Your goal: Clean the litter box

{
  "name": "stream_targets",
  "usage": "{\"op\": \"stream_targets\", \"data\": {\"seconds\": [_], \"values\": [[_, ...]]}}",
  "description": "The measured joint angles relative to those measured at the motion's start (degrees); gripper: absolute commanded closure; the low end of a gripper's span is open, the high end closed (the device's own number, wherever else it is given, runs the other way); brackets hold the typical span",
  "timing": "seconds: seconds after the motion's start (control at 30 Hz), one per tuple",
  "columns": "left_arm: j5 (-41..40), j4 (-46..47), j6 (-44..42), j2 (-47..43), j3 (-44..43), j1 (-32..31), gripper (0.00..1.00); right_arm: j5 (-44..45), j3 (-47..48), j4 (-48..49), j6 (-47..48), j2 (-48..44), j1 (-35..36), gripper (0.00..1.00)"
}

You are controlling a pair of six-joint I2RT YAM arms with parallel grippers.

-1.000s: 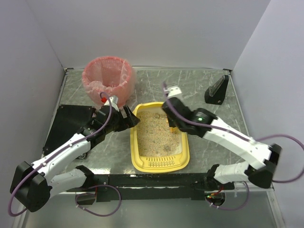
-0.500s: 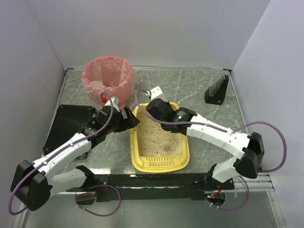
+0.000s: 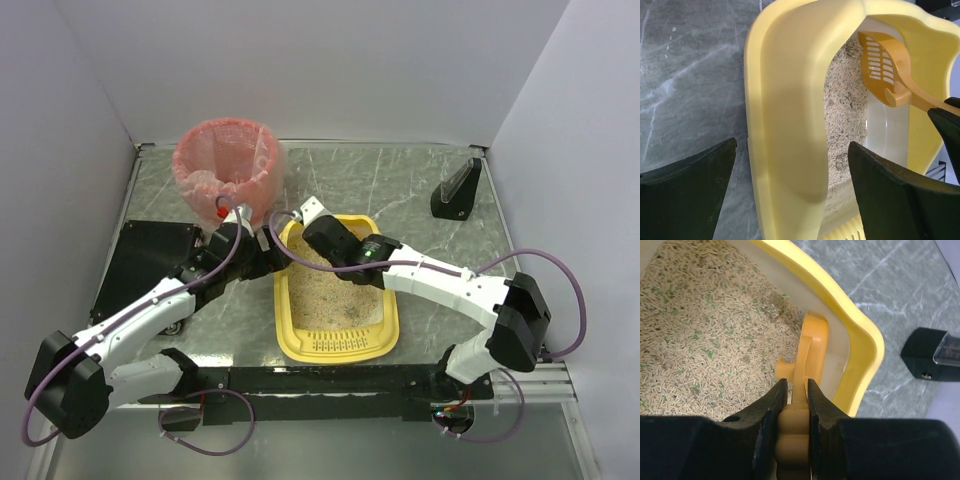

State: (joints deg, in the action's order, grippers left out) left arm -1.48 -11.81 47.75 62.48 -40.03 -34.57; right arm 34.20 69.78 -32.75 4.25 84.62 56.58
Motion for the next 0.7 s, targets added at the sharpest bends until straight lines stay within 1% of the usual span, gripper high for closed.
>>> {"op": "stream_targets", "data": {"seconds": [0.2,0.37,0.47,0.6,0.7], "values": [[0.0,0.0,0.0,1.4,-0.2,0.0,0.03,-2.1,0.0,3.3,3.0,1.6,-0.1,1.00],[0.1,0.0,0.0,1.4,-0.2,0.0,0.03,-6.2,-2.1,9.1,6.9,1.7,-0.2,1.00],[0.1,0.0,0.1,1.4,-0.2,0.0,0.03,-9.3,-2.9,11.0,8.5,1.7,-0.4,1.00],[0.1,0.0,0.2,1.4,-0.2,0.0,0.03,-13.6,-4.3,12.4,9.6,0.0,-0.9,1.00],[0.1,0.0,0.2,1.4,-0.2,0.0,0.03,-16.9,-4.5,12.0,8.7,-2.6,-1.1,1.00]]}}
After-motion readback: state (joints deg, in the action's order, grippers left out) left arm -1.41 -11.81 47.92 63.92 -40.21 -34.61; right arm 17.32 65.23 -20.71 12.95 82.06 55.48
